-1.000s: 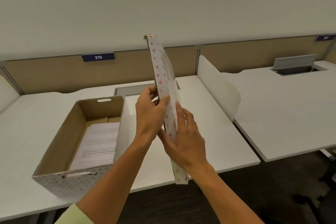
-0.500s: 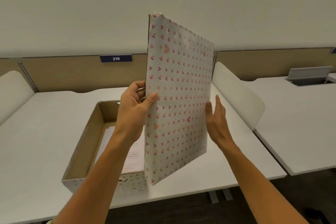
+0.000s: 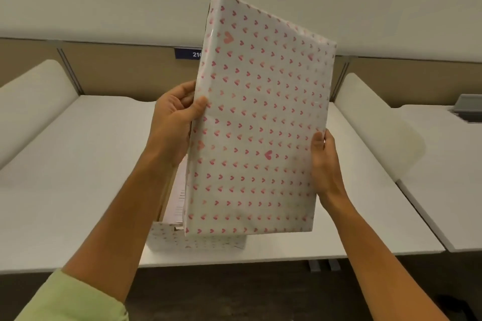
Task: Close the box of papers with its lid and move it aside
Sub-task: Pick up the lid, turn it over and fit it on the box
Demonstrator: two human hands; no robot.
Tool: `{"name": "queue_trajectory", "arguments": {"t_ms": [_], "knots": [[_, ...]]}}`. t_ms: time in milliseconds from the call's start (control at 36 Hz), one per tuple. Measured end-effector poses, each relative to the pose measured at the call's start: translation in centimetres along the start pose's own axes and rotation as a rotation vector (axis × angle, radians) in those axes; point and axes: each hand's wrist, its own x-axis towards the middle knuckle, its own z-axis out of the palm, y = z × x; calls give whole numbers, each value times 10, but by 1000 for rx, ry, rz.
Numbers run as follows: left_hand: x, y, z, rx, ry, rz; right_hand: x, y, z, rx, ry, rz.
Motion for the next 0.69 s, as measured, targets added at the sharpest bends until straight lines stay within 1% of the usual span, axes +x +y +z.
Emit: {"name": "queue_trajectory", "arguments": {"t_ms": [111,250,472,583,694], "knots": [[10,-5,-27,215,40,68,-7,-5,25,4,-41,-6],[21,-13,-59,346,25,128,-11,-13,57,-7,-76,3],[32,-39,-100,420,26,54,-14,-11,100,-54,-143,47],[37,-58,-114,427,55,-10,-13,-3,114,-81,-163,59],[41,-80,-123,387,80,-83,-9,8,124,-95,-208,62]]}}
